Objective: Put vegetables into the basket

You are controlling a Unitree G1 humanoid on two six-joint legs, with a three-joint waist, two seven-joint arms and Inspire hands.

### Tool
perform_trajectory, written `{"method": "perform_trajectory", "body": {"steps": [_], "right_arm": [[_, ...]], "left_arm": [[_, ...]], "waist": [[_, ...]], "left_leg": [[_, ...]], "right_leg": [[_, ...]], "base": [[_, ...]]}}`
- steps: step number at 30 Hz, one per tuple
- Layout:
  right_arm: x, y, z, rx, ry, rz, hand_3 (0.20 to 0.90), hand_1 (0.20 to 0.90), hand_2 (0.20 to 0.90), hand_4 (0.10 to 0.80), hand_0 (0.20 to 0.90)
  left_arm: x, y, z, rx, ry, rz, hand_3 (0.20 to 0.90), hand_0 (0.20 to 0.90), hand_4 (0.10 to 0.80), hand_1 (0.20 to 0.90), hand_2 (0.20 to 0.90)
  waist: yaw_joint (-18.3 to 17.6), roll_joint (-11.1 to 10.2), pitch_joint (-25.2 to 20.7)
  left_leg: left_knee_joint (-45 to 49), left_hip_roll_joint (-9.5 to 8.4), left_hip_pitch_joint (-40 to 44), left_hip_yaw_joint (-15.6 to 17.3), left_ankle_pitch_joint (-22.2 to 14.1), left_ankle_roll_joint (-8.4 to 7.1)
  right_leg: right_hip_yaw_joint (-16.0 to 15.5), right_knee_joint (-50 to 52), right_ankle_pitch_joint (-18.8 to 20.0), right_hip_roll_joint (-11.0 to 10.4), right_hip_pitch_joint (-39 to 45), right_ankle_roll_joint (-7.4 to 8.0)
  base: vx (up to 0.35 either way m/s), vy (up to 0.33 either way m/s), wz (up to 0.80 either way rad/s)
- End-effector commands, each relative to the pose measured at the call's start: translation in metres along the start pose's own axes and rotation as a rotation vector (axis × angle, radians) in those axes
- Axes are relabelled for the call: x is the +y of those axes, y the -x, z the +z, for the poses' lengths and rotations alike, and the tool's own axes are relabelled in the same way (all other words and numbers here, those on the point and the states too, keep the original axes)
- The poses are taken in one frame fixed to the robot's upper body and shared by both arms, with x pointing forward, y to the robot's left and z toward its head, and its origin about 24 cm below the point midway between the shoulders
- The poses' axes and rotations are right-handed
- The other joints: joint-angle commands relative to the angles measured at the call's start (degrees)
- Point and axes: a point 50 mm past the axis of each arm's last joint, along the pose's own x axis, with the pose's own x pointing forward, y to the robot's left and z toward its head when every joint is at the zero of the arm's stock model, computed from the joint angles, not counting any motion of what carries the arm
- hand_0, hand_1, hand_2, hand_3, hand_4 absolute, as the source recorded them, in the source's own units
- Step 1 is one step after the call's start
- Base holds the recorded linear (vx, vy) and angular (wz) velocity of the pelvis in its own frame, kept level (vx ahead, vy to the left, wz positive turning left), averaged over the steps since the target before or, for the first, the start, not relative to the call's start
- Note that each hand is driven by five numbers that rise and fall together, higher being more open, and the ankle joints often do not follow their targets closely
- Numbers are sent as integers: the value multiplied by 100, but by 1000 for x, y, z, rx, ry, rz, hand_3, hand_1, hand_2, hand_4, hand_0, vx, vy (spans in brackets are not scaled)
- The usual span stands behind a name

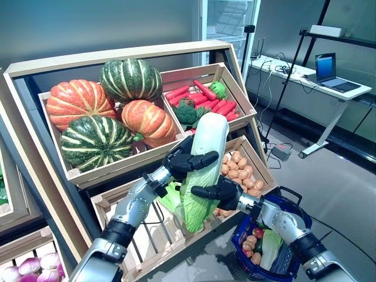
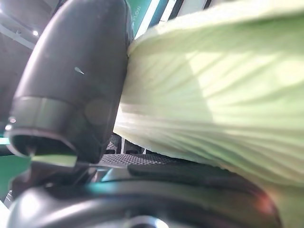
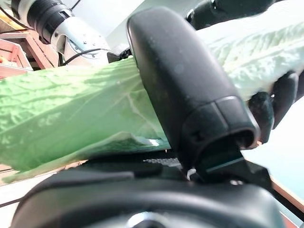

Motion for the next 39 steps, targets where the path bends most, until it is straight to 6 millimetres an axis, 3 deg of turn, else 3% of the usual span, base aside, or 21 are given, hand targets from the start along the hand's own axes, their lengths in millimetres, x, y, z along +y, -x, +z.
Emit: {"method": "perform_trajectory", "body": {"steps": [1, 9, 10, 12, 13, 14, 23, 34, 39], "right_arm": [[81, -82, 67, -271, -30, 455, 300, 300, 300, 400, 300], [72, -75, 69, -274, -32, 393, 300, 300, 300, 400, 300], [70, -73, 70, -274, -35, 389, 300, 300, 300, 400, 300], [69, -72, 69, -274, -38, 386, 300, 300, 300, 400, 300], [67, -71, 68, -274, -39, 382, 300, 300, 300, 400, 300], [65, -69, 67, -272, -39, 377, 300, 300, 300, 400, 300], [42, -53, 52, -275, -83, 269, 300, 300, 300, 400, 300], [-4, 5, 25, -381, -185, 55, 300, 300, 300, 400, 300], [-26, 44, 11, -434, -189, -76, 300, 300, 300, 400, 300]], "left_arm": [[-63, -82, 10, -186, 144, -399, 300, 300, 400, 300, 300], [-56, -77, 19, -209, 123, -329, 309, 309, 406, 309, 309], [-54, -76, 19, -210, 123, -325, 387, 387, 458, 387, 387], [-52, -74, 19, -208, 116, -328, 469, 469, 513, 469, 469], [-51, -72, 19, -206, 115, -327, 564, 564, 576, 564, 564], [-51, -71, 19, -203, 111, -326, 900, 900, 800, 900, 900], [-36, -55, 27, -239, 87, -241, 900, 900, 800, 900, 900], [-6, -12, 33, -266, 50, -67, 900, 900, 800, 900, 900], [13, 17, 29, -241, 29, 46, 900, 900, 800, 900, 900]], "waist": [[-62, -168, -62], [-81, -178, -36], [-84, -178, -36], [-87, -177, -34], [-88, -175, -34], [-91, -176, -31], [-111, -169, -18], [-182, -164, 30], [-258, -162, 89]], "left_leg": [[6, -206, -108, 12, -494, 123], [6, -201, -129, 41, -476, 128], [6, -202, -125, 45, -474, 130], [6, -200, -122, 65, -472, 128], [6, -202, -126, 67, -468, 128], [6, -202, -127, 76, -467, 130], [6, -199, -131, 115, -458, 136], [6, -160, -193, 225, -417, 114], [6, -132, -212, 301, -409, 113]], "right_leg": [[-27, 14, -639, -53, 403, -179], [-16, 14, -617, -52, 365, -182], [-15, 14, -614, -51, 365, -182], [-16, 14, -610, -52, 363, -180], [-12, 14, -607, -52, 357, -180], [-12, 14, -605, -52, 354, -174], [12, 14, -594, -52, 322, -176], [75, 14, -519, -60, 181, -127], [135, 14, -501, -48, 126, -119]], "base": [[0, 0, 0], [0, 0, 0], [0, 0, 0], [0, 0, 0], [0, 0, 0], [0, 0, 0], [0, 0, 0], [-6, -4, -5], [-6, -6, -2]]}}
